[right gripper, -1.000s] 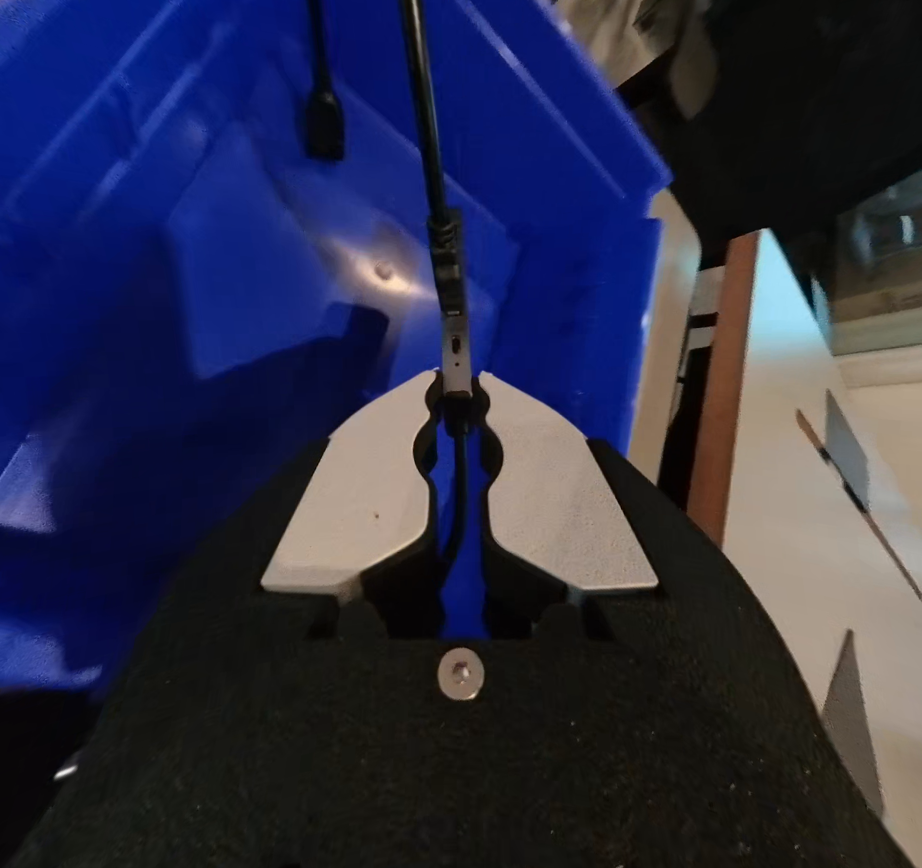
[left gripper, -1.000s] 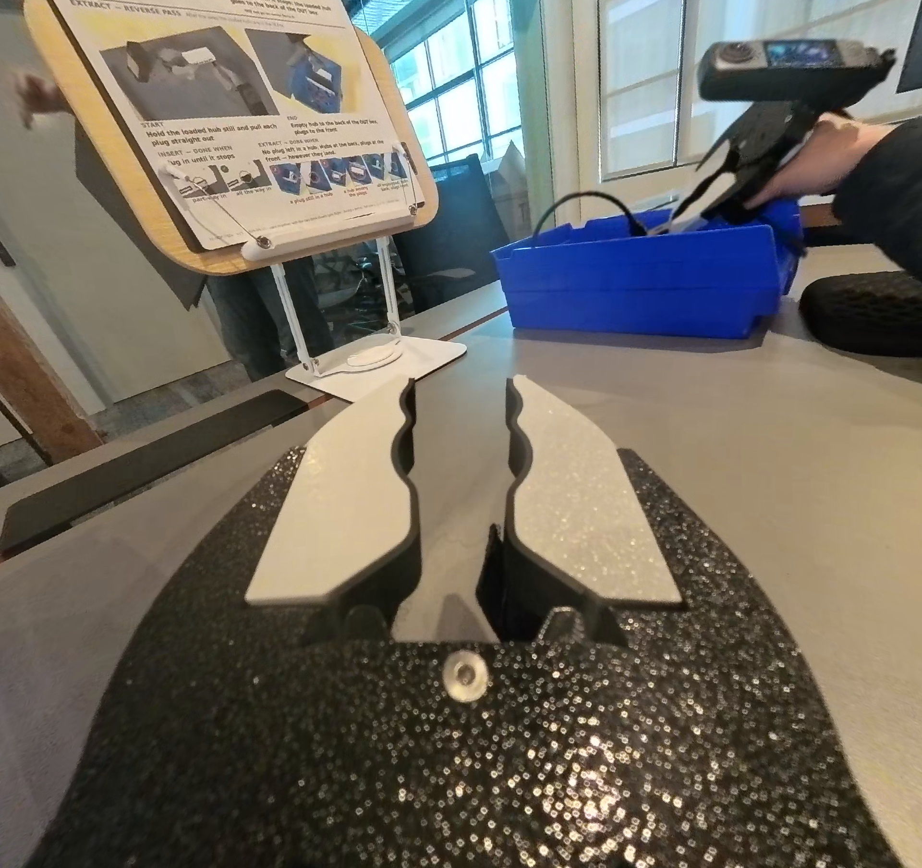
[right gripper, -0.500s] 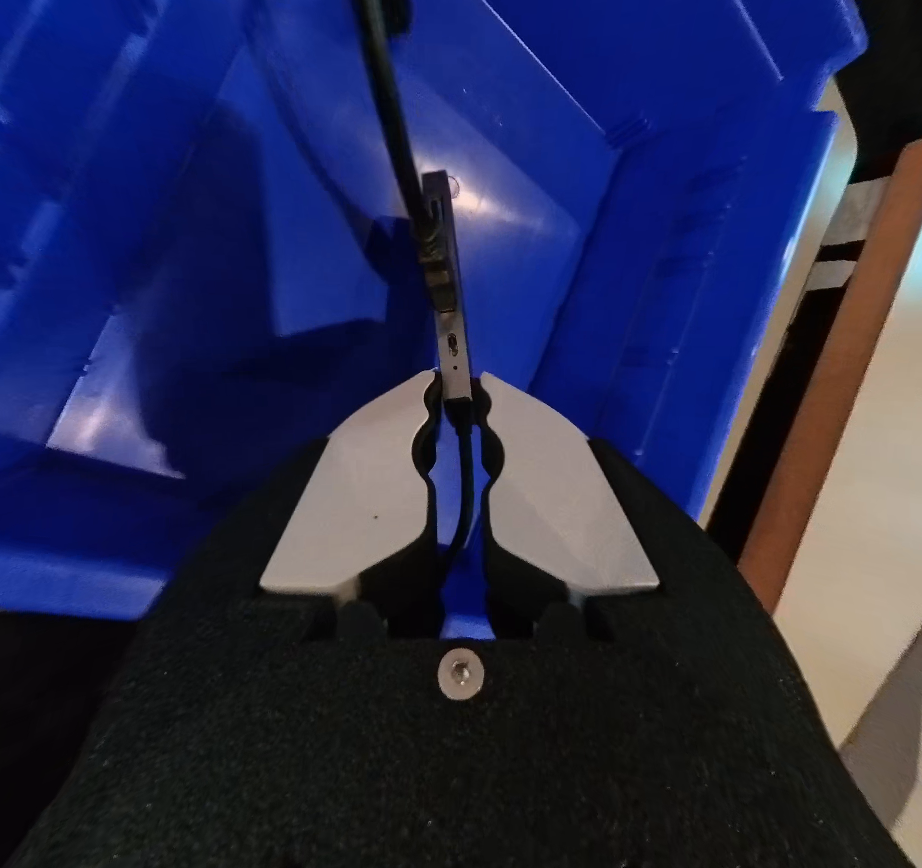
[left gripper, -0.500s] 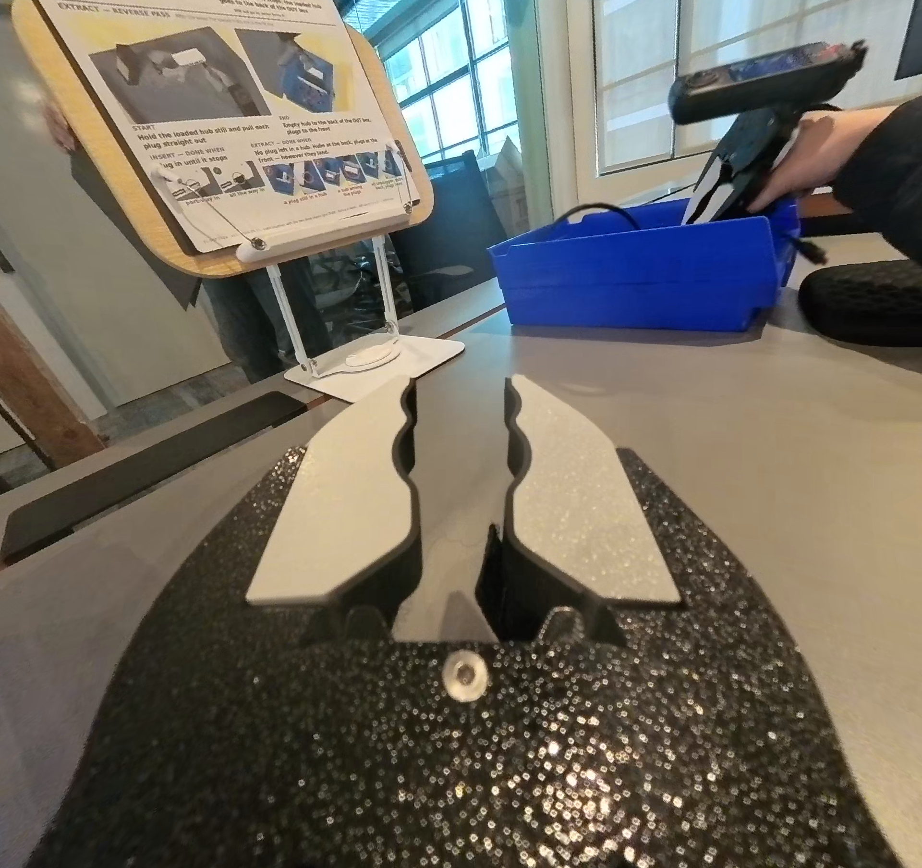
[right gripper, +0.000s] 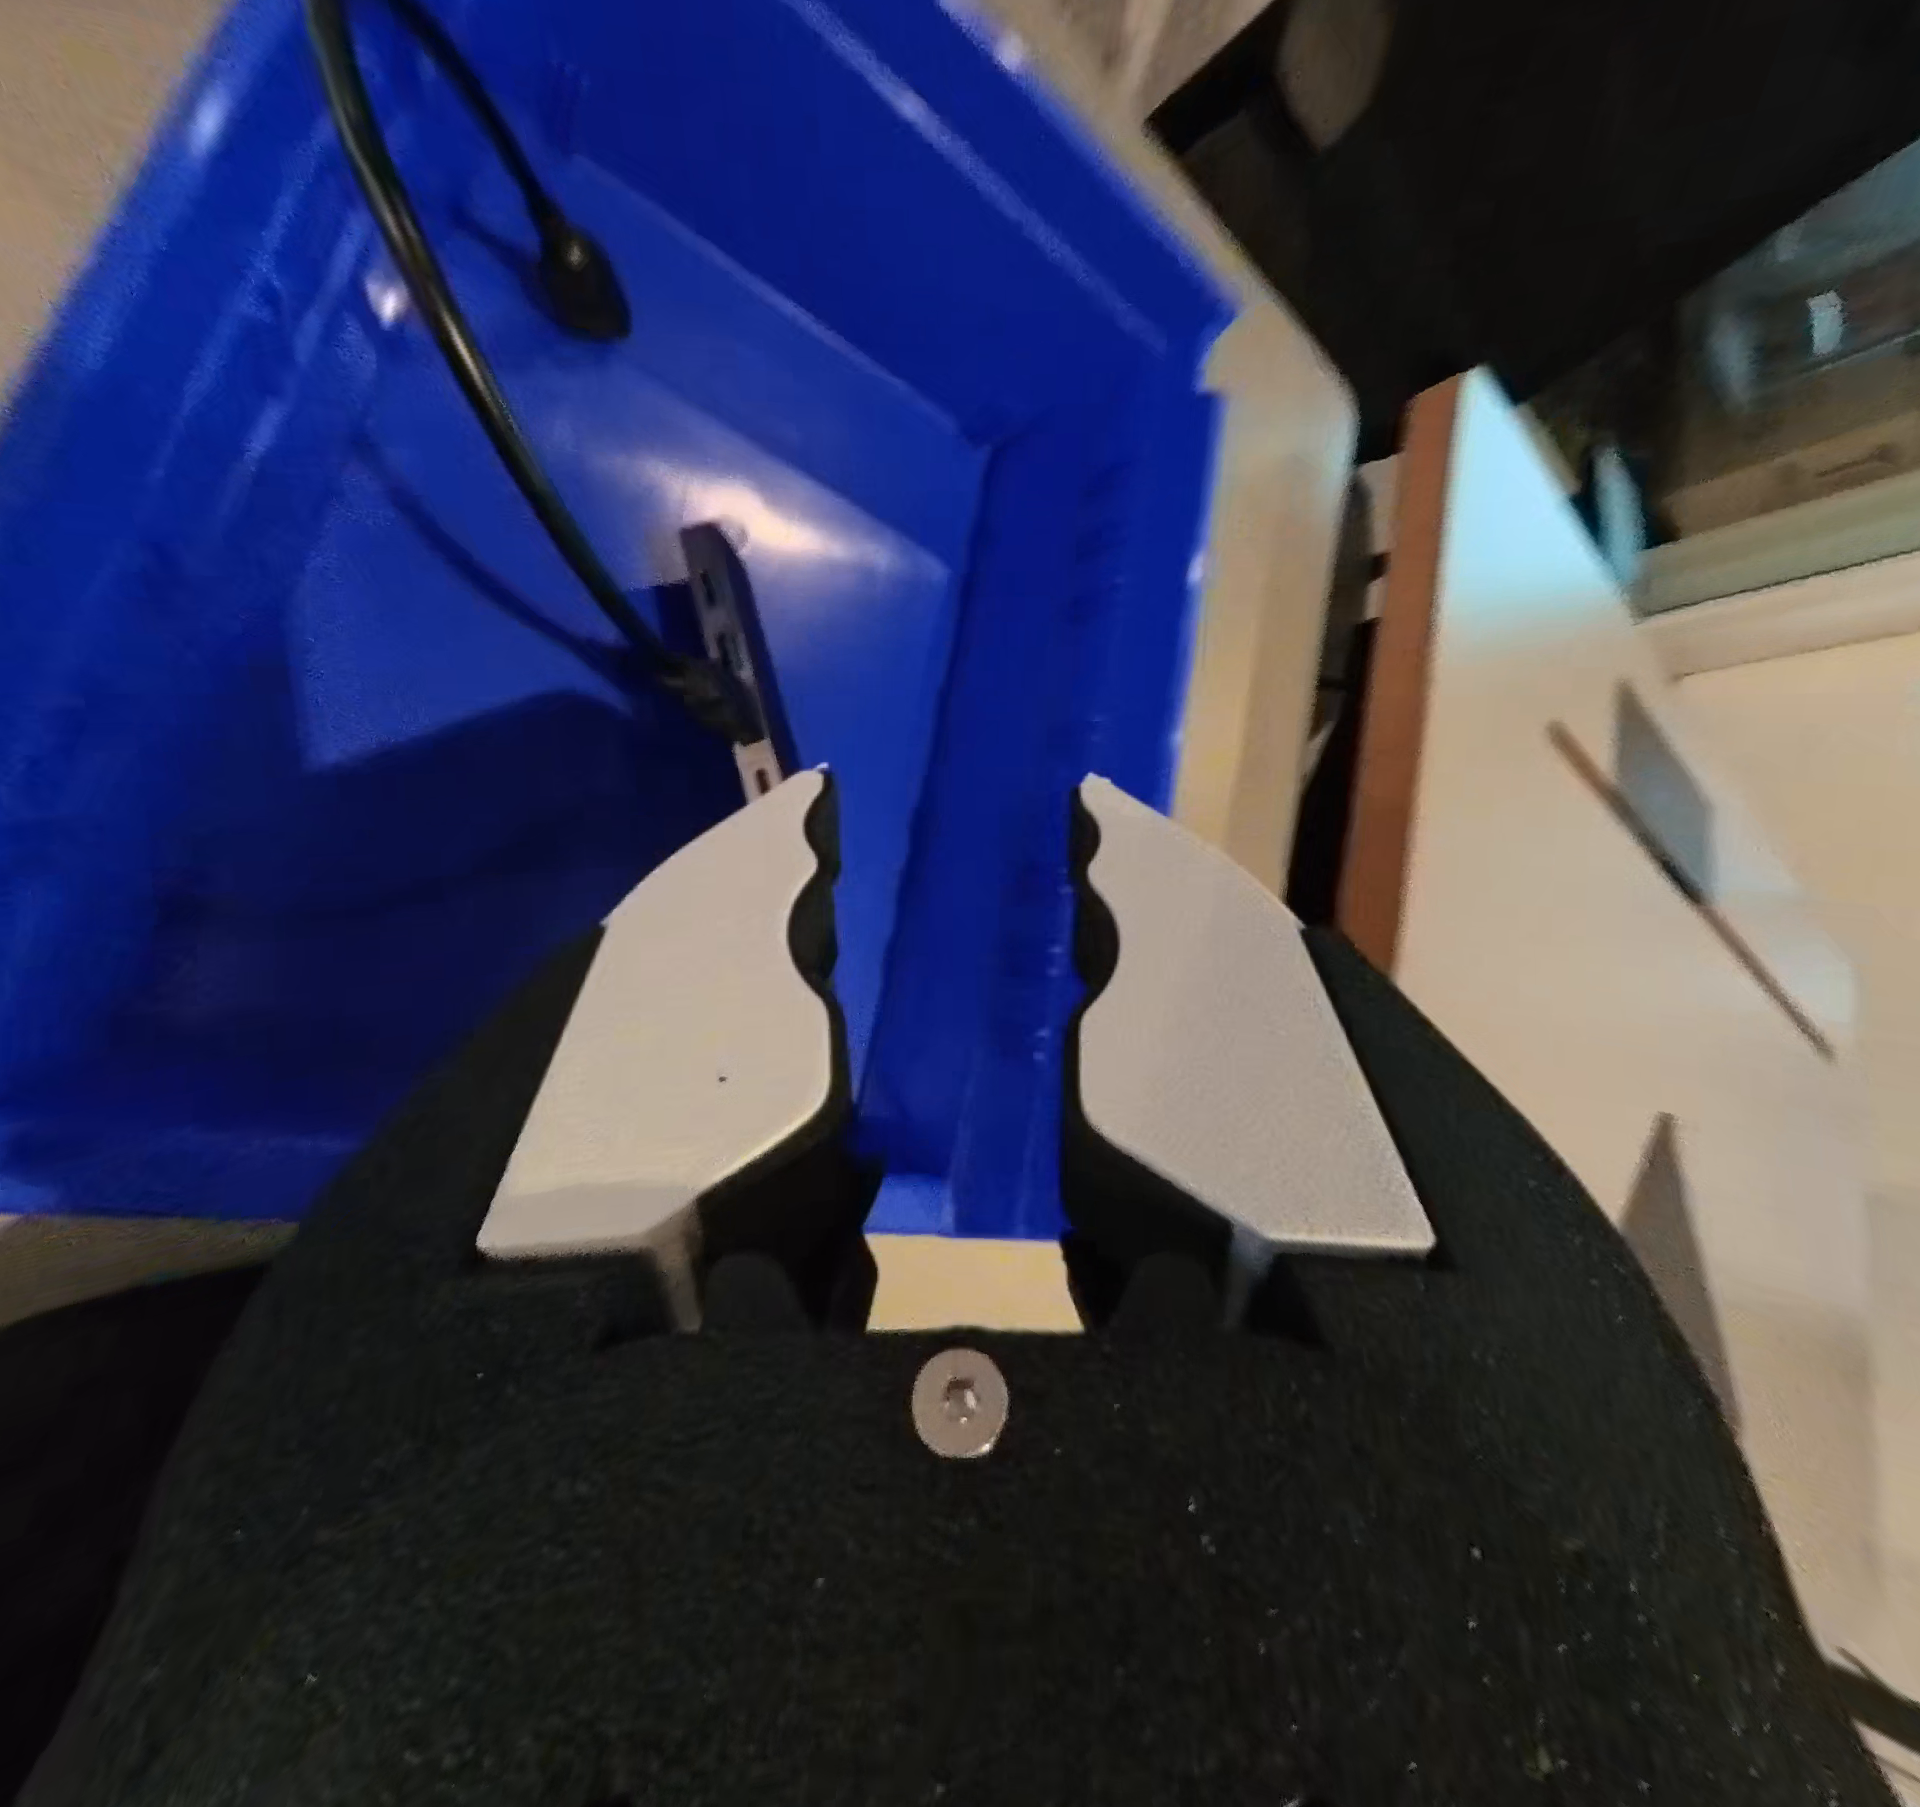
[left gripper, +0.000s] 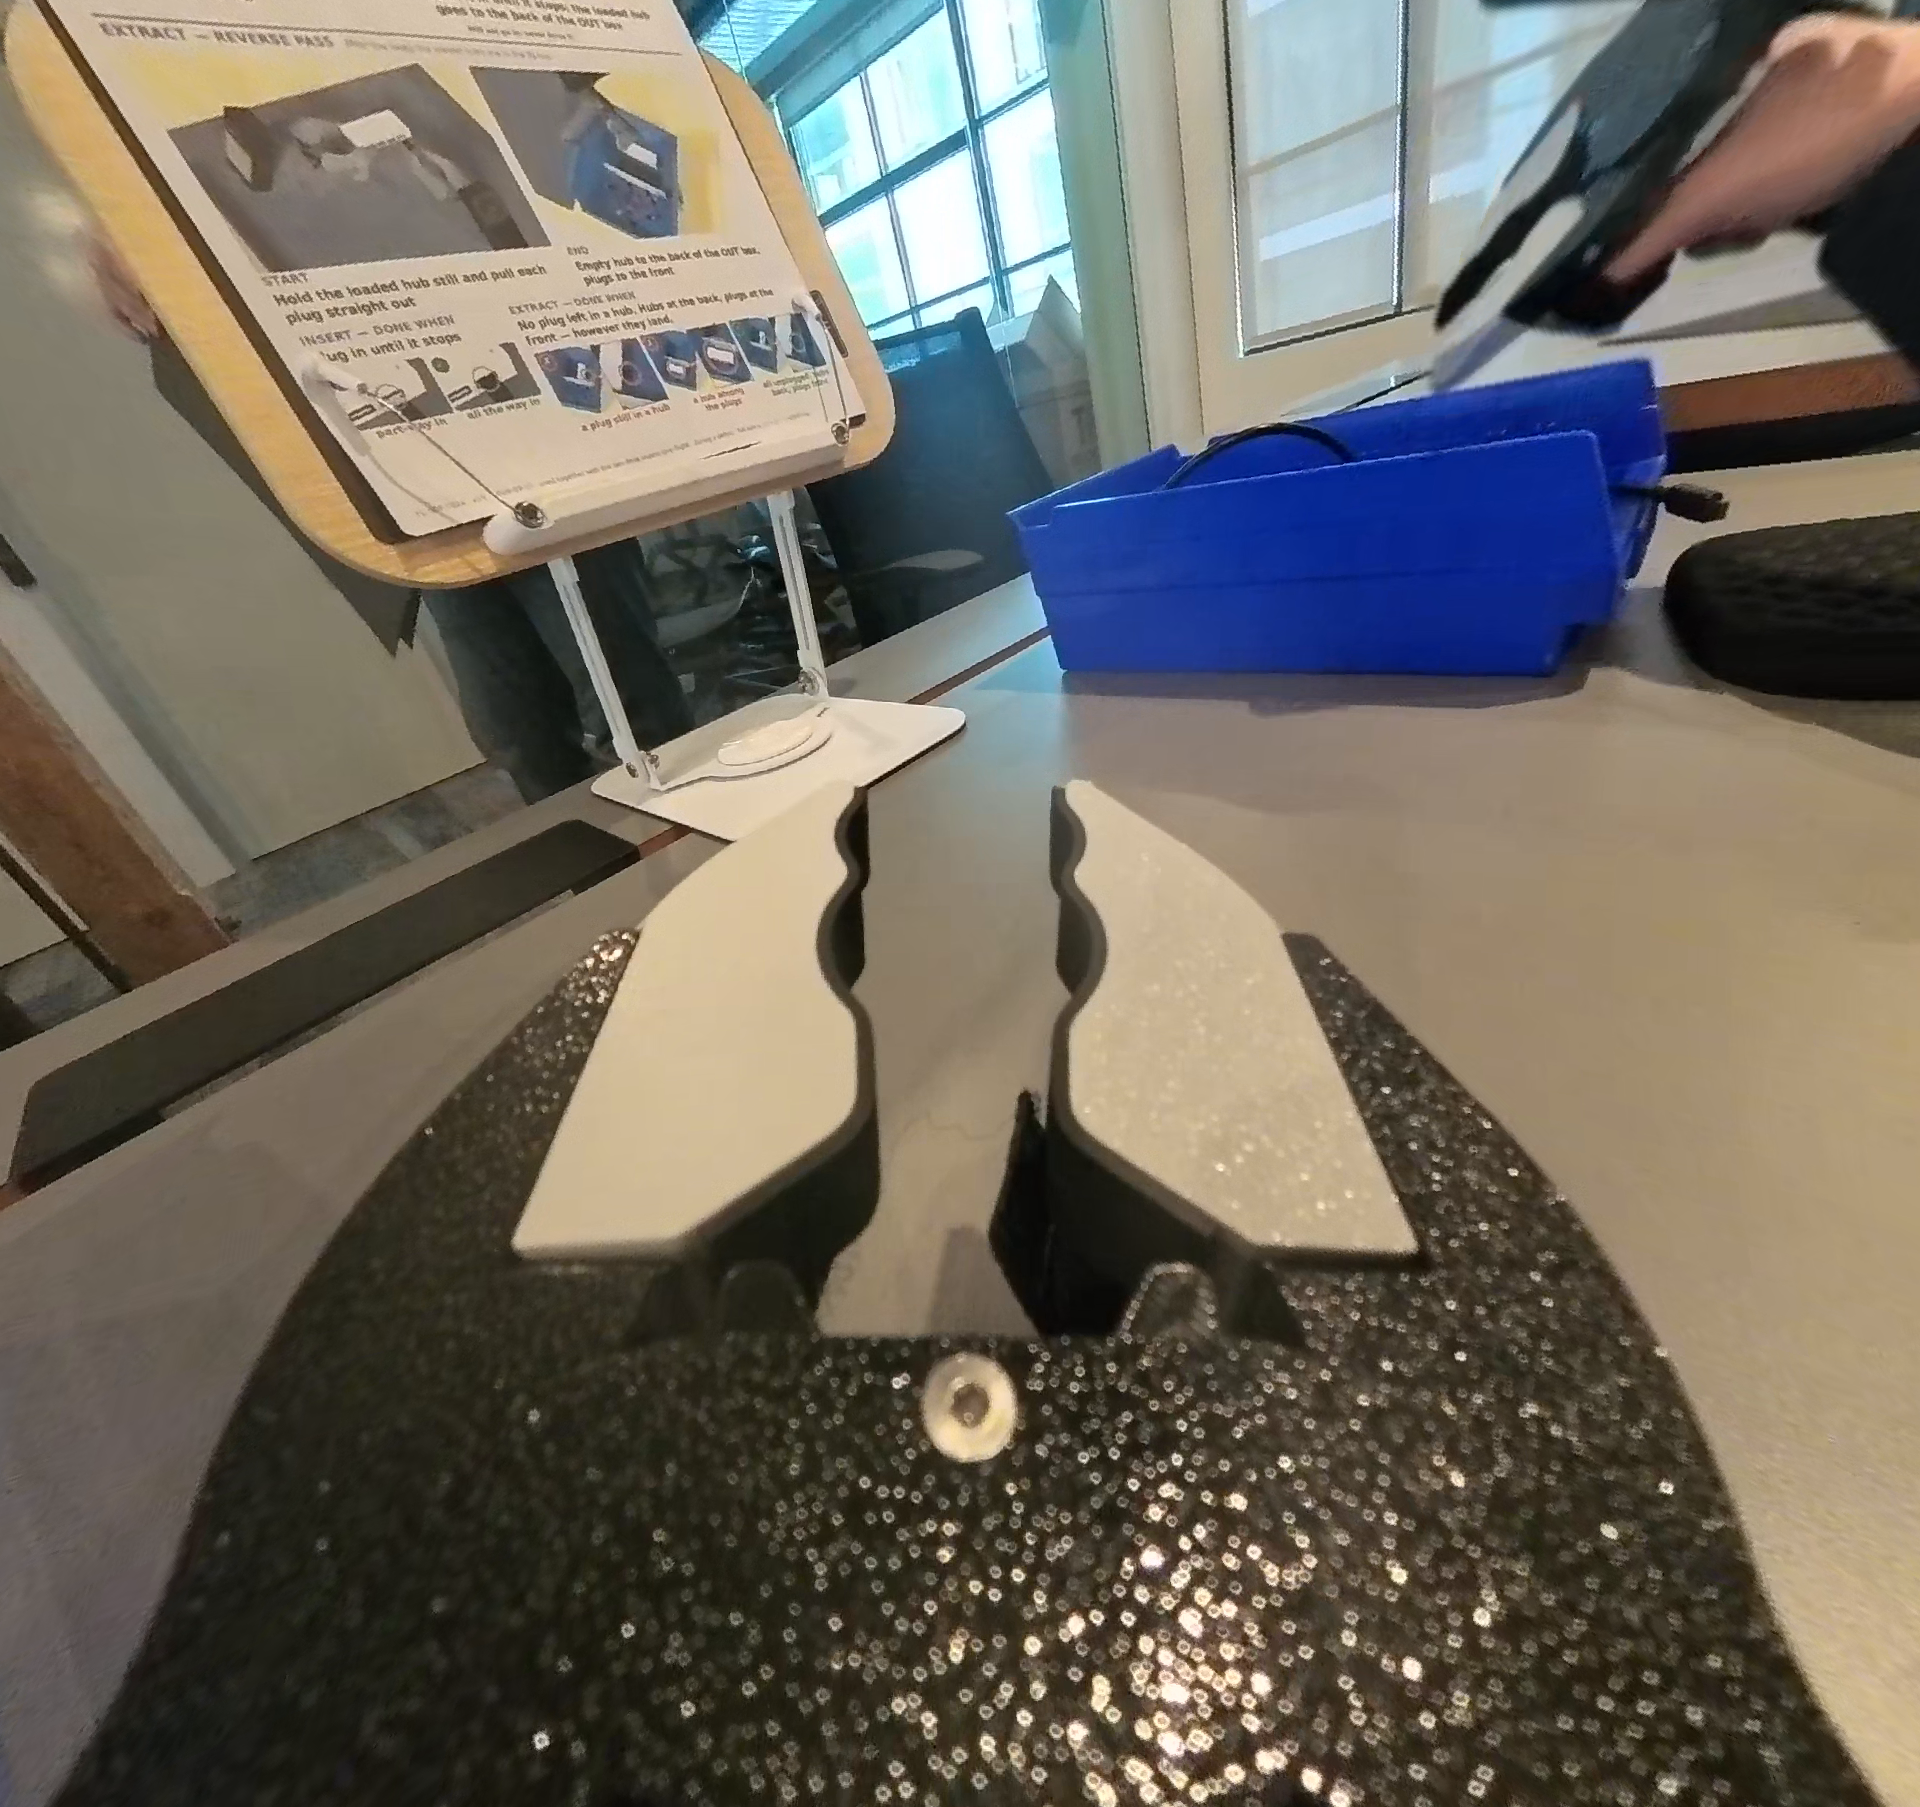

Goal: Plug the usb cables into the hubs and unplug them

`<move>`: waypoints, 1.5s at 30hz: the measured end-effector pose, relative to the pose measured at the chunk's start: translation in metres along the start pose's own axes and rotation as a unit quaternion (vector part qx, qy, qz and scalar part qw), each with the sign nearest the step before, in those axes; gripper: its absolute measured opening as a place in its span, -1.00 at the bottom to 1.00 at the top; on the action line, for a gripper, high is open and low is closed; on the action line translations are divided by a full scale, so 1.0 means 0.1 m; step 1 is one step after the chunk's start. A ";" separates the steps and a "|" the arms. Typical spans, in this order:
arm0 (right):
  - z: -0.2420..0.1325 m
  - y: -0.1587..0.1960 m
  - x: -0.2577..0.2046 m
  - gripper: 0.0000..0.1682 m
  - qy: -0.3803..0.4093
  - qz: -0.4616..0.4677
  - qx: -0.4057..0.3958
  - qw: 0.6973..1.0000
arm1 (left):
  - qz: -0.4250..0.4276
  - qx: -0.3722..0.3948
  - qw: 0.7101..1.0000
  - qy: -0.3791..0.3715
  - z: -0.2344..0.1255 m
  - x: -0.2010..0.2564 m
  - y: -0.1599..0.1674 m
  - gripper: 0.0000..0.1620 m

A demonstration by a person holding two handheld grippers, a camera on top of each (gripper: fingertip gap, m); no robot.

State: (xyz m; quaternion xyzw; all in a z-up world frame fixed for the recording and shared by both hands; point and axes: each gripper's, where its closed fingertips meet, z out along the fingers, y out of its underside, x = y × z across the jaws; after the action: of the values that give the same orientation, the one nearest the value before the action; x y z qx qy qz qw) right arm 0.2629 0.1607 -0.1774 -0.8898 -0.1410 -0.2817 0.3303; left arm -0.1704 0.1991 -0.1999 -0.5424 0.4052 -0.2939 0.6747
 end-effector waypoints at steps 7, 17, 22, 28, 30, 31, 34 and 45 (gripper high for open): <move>-0.71 -0.80 -0.13 -0.61 0.056 -0.068 0.132 0.987 | 0.002 0.000 1.000 0.000 0.00 0.00 0.00 -0.60; -1.00 -1.90 -1.27 -0.63 -0.080 -0.126 0.344 0.927 | 0.007 -0.002 1.000 -0.001 0.00 0.01 0.01 -0.60; -0.69 -2.31 -1.93 -0.51 -0.171 -0.016 0.451 0.876 | 0.007 -0.002 1.000 0.001 0.00 0.01 0.00 -0.60; -0.50 -2.24 -2.48 -0.53 -0.167 0.054 0.548 0.818 | 0.010 -0.002 1.000 0.000 0.00 0.01 0.00 -0.60; -0.52 -2.21 -2.59 -0.53 -0.135 0.012 0.562 0.816 | 0.011 -0.003 1.000 -0.001 0.00 0.01 0.00 -0.60; -0.56 -2.21 -2.60 -0.52 -0.127 0.006 0.570 0.812 | 0.012 -0.003 1.000 -0.001 0.00 0.01 0.00 -0.60; -0.64 -2.21 -2.56 -0.53 -0.123 0.019 0.590 0.798 | 0.014 -0.003 1.000 -0.001 0.00 0.02 0.00 -0.60; -0.45 -2.16 -2.43 -0.57 -0.162 0.086 0.559 0.808 | 0.018 -0.003 1.000 0.001 0.00 0.03 0.00 -0.61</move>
State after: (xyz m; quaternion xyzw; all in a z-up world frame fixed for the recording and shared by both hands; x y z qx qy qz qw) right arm -0.0448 0.2745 -0.1840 -0.5927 -0.2481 0.0241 0.7659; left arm -0.1689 0.1964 -0.2010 -0.5367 0.4163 -0.2809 0.6780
